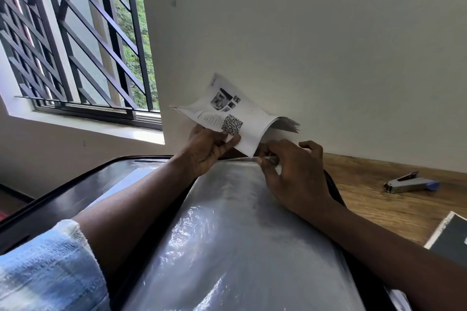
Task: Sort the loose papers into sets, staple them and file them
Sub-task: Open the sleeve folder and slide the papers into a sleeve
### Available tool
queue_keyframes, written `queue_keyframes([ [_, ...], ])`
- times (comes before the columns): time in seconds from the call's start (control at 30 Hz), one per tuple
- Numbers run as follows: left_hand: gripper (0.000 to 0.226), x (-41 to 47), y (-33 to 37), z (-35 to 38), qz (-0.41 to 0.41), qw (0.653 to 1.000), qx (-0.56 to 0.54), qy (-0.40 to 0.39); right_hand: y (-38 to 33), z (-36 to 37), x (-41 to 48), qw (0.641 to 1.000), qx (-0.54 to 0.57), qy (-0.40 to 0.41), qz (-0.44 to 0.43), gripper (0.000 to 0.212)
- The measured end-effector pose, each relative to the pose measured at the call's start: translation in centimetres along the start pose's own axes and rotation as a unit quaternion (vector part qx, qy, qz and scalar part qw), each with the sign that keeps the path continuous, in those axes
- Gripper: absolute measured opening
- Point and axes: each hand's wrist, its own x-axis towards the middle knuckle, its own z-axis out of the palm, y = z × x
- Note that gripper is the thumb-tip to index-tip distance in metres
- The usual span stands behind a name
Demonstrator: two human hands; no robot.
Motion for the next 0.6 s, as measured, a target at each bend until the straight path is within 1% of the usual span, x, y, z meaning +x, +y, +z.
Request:
queue_keyframes([
  [0.1,0.044,-0.2,-0.3,-0.1,-0.038,0.999,0.011,-0.026,-0.1,-0.1,0.1,1.0,-0.009,-0.001,-0.022,0.004],
  [0.2,0.038,-0.4,-0.1,-0.2,-0.073,0.995,0.05,-0.045,0.1,-0.1,0.2,1.0,-0.019,0.008,0.003,0.004],
  [0.33,0.033,-0.6,0.3,-0.6,-0.131,0.975,0.164,-0.07,0.3,-0.2,0.1,0.997,0.019,0.018,0.072,0.01],
  [0.4,0.028,-0.8,0.7,-0.7,-0.119,0.953,0.268,-0.074,0.3,-0.4,0.3,0.992,0.039,0.016,0.119,0.014],
  [0.47,0.027,-0.6,1.2,-1.1,-0.094,0.929,0.35,-0.068,0.1,-0.7,0.6,0.982,0.067,0.004,0.177,0.01],
  [0.5,0.028,-0.4,1.6,-1.3,-0.092,0.92,0.375,-0.062,0.1,-0.9,0.6,0.976,0.083,-0.003,0.201,0.005],
  [0.53,0.03,-0.2,2.0,-1.6,-0.097,0.915,0.388,-0.057,0.2,-0.9,0.6,0.971,0.097,-0.008,0.22,0.005],
  [0.6,0.03,0.0,2.8,-2.1,-0.114,0.907,0.401,-0.051,0.5,-1.0,0.6,0.96,0.114,-0.01,0.256,0.019],
])
